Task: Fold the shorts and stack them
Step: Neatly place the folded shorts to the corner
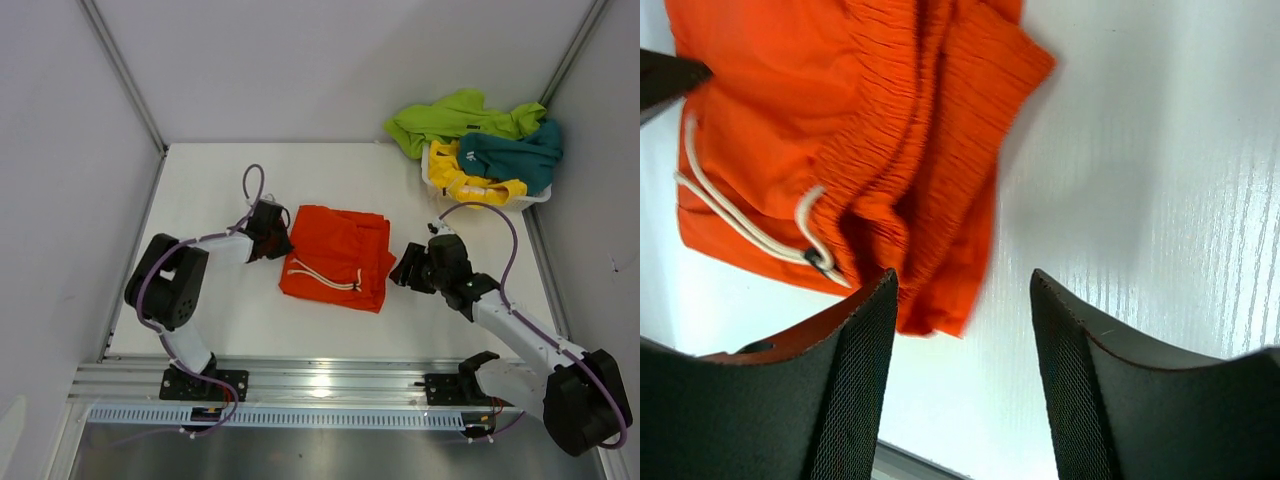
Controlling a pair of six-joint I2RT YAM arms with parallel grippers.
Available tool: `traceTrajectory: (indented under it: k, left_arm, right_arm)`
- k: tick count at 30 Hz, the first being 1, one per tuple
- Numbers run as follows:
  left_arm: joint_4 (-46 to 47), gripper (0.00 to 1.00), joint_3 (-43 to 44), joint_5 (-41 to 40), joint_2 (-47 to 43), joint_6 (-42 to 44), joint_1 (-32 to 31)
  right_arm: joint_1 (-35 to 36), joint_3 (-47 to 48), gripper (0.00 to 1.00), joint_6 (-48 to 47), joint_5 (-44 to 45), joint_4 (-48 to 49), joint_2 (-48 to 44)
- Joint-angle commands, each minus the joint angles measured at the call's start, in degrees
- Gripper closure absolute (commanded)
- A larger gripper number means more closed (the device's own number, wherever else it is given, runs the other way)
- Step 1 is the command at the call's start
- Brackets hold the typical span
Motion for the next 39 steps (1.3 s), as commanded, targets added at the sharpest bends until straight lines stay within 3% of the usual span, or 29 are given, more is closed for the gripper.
traceTrajectory:
  k: [1, 5, 8, 9, 11, 12, 15, 19, 22, 23, 24, 25, 26, 28, 29, 32, 35, 39]
  left_arm:
    - [1.1, 1.0, 2.3, 3.2, 1.1, -2.2, 8.4]
    - [-1.1, 1.0, 3.1, 3.9, -0.4, -4.8, 17.4]
    - [0.3, 1.0, -1.7, 1.9, -3.1, -9.5, 25.0]
    - [1.2, 1.0, -8.4, 1.8, -6.1, -12.9, 28.4]
    - [8.2, 1.0, -13.9, 1.2, -10.4, -15.4, 28.7]
    - [9.9, 1.0, -22.1, 0.9, -15.2, -17.5, 27.1]
    - [11.8, 1.0, -31.7, -3.1, -24.9, -21.2, 21.5]
    - [4.9, 1.0, -36.1, -7.0, -40.0, -23.3, 17.2]
    - [1.9, 0.82, -36.5, -6.9, -47.8, -20.5, 14.9]
    - [0.4, 0.71, -36.0, -6.6, -48.7, -19.4, 14.6]
    - [-1.6, 0.46, -33.4, -6.7, -49.2, -18.2, 14.2]
    - [-5.9, 0.36, -32.4, -6.9, -49.4, -17.5, 14.0]
    - [-8.2, 0.2, -29.1, -7.5, -49.0, -16.6, 14.0]
    - [-14.6, 0.11, -26.9, -7.9, -48.2, -15.2, 13.8]
    - [-16.8, 0.01, -23.7, -8.5, -46.8, -14.6, 13.6]
    - [-23.2, 0.01, -19.1, -11.5, -44.6, -10.2, 12.8]
    - [-19.2, 0.01, -14.9, -7.9, -43.1, 0.9, 9.0]
    - [-21.8, 0.01, -6.4, -13.0, -35.0, 8.1, -3.8]
  right_arm:
    - [-0.5, 3.2, 0.42, -1.4, -1.1, 1.4, 1.2]
    - [-0.9, 3.6, 0.43, -1.6, -2.0, 2.1, 2.7]
    - [-0.9, 3.6, 0.43, -1.6, -2.3, 2.6, 3.3]
    - [-0.9, 3.5, 0.43, -1.5, -2.4, 2.7, 3.3]
    - [-0.8, 3.3, 0.43, -1.2, -2.5, 3.4, 3.6]
    - [-0.9, 3.1, 0.43, -1.2, -2.8, 4.1, 3.7]
    - [-0.8, 3.1, 0.43, -0.5, -3.7, 5.4, 4.6]
    - [-0.8, 2.9, 0.44, 0.1, -4.2, 6.1, 5.0]
    - [-0.8, 2.5, 0.41, 0.3, -4.4, 6.2, 4.5]
    - [-0.7, 2.4, 0.4, 0.3, -4.4, 6.2, 4.4]
    - [-0.7, 2.4, 0.38, 0.3, -4.5, 6.1, 4.4]
    - [-0.6, 2.5, 0.37, 0.3, -4.6, 5.9, 4.2]
    - [-0.6, 2.4, 0.37, 0.3, -4.6, 5.8, 4.0]
    - [-0.5, 2.2, 0.37, 0.3, -4.4, 5.2, 3.2]
    - [-0.6, 2.0, 0.36, 0.3, -4.3, 5.2, 2.8]
    - [-0.5, 2.0, 0.36, 0.2, -4.1, 4.6, 2.0]
    - [-0.6, 2.0, 0.35, 0.1, -4.2, 4.4, 1.9]
    - [-0.5, 2.2, 0.35, 0.0, -4.9, 4.6, 2.4]
